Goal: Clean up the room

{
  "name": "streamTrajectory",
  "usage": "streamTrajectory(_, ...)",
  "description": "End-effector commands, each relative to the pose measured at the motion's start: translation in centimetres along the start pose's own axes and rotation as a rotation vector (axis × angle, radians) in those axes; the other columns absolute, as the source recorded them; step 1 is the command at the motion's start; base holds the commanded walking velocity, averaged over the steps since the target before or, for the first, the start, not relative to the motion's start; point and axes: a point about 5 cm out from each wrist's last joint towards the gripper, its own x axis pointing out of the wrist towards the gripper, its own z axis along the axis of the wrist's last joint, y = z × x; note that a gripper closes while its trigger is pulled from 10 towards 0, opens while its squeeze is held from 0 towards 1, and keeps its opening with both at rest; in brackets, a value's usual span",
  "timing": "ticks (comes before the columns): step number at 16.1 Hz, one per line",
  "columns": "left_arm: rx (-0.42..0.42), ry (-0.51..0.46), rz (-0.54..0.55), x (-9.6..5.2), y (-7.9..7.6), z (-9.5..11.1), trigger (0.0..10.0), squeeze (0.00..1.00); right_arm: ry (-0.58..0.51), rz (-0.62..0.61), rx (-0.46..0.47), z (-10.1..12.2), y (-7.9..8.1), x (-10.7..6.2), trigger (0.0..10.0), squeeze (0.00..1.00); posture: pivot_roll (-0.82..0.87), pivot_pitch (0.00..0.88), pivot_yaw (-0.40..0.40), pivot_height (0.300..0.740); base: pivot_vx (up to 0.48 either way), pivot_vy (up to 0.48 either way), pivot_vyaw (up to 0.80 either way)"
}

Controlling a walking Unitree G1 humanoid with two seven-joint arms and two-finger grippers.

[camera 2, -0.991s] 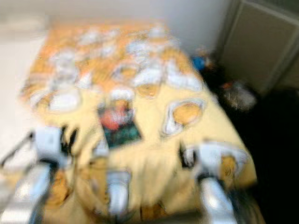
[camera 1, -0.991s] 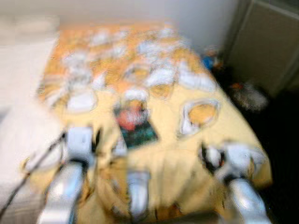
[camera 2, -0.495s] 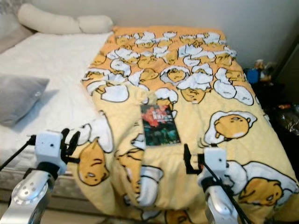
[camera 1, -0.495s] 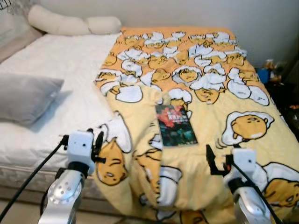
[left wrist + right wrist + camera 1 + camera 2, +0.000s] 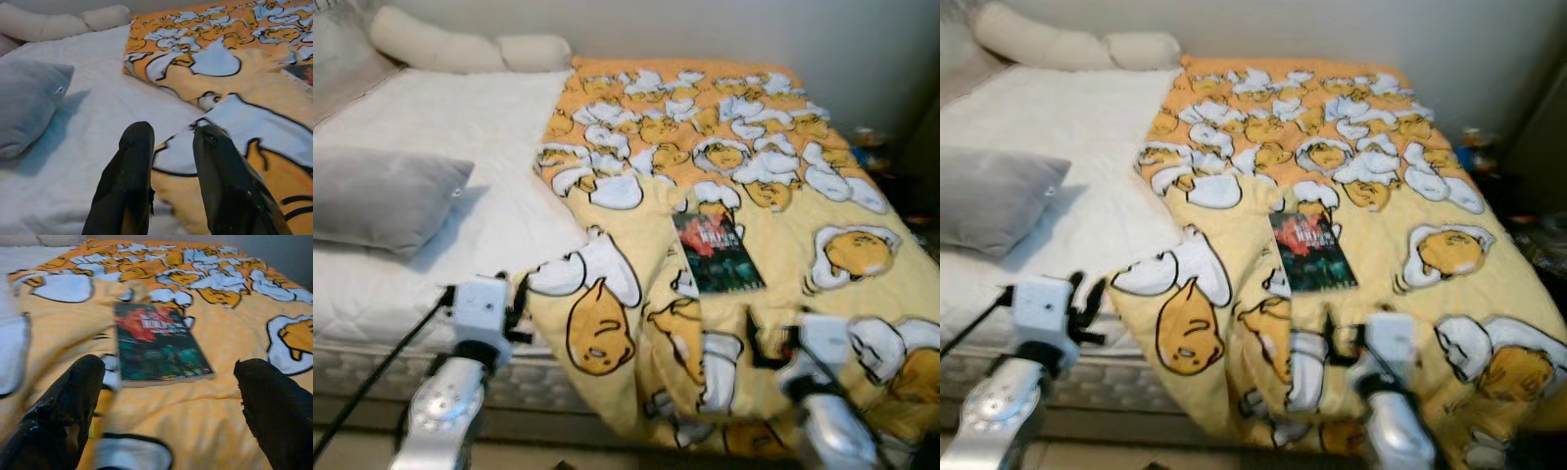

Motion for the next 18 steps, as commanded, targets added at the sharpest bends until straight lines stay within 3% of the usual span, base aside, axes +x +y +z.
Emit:
streamTrajectory(1, -0.01, -0.008, -0.006, 0.12, -0.29, 0.05, 10.0, 0.0, -0.014, -0.03, -0.018, 0.54, -0.98, 0.08, 10.0, 0.0, -0.02, 0.0, -0.006, 0.74, 0.0, 0.379, -0.41)
streamTrajectory(5, -0.014, -0.006, -0.006, 0.28, -0.37, -0.16, 10.0, 0.0, -0.014, -0.031, -0.028, 0.53, -1.09, 0.3, 10.0, 0.0, -0.02, 0.0, -0.01, 0.74, 0.0, 0.379, -0.48)
streamTrajectory(18, -0.008, -0.004, -0.009, 0.41, -0.28, -0.2, 10.0, 0.0, -0.011, -0.028, -0.053, 0.47, -0.82, 0.41, 10.0, 0.0, -0.01, 0.0, -0.01, 0.74, 0.0, 0.383, 0.0)
